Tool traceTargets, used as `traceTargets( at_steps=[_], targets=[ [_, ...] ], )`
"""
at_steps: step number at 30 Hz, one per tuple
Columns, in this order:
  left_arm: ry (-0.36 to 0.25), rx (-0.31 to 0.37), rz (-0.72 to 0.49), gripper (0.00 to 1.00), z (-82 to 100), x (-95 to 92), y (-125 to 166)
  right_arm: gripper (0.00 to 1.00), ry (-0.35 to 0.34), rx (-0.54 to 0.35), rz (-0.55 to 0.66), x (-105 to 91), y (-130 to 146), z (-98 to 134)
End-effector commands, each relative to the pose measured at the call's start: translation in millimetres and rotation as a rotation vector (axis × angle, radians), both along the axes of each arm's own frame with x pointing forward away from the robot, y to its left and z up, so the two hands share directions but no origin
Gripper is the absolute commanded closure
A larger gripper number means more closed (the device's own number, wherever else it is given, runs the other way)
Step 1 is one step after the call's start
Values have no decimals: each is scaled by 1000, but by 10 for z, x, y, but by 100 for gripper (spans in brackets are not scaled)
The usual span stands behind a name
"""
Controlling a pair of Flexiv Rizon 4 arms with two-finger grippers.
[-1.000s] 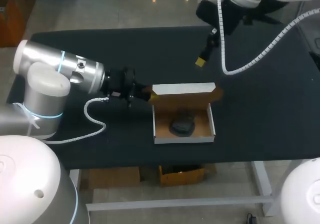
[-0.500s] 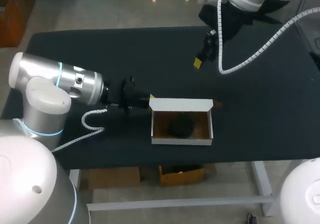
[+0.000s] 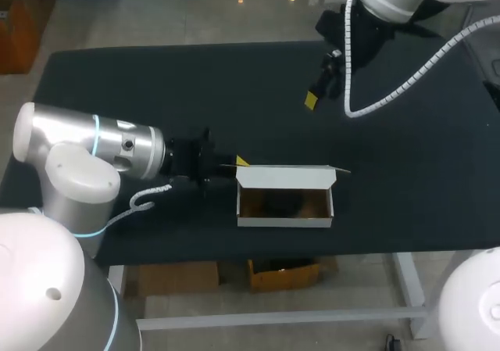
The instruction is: Assemble the packaging by folding the flat box into shape, placing the metal phone stand inside, and closing the box properly
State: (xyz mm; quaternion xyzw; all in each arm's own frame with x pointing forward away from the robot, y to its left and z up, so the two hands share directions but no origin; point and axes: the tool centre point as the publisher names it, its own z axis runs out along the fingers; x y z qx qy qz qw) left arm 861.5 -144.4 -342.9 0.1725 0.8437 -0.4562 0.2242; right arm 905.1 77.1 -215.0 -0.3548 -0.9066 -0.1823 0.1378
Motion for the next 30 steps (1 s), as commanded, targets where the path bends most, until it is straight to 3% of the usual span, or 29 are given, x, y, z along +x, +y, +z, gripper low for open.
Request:
traceTargets(
  at_steps=[1, 11, 16, 23, 30],
  targets=[
    [-1, -2, 0, 100, -73, -23, -3, 0, 0, 0, 1, -4, -5, 6],
    [-1, -2, 0, 100, -73, -23, -3, 0, 0, 0, 1, -4, -5, 6],
    [-8, -6, -5, 100, -78, -35, 0, 0, 111, 20, -61, -10, 73, -12],
    [-97, 13, 11, 100, -157, -150, 40, 0, 277, 53, -170, -146, 46, -119],
    [-167, 28, 28, 100, -202, -225, 56, 0, 382, 10, -280, -242, 4, -194]
  ],
)
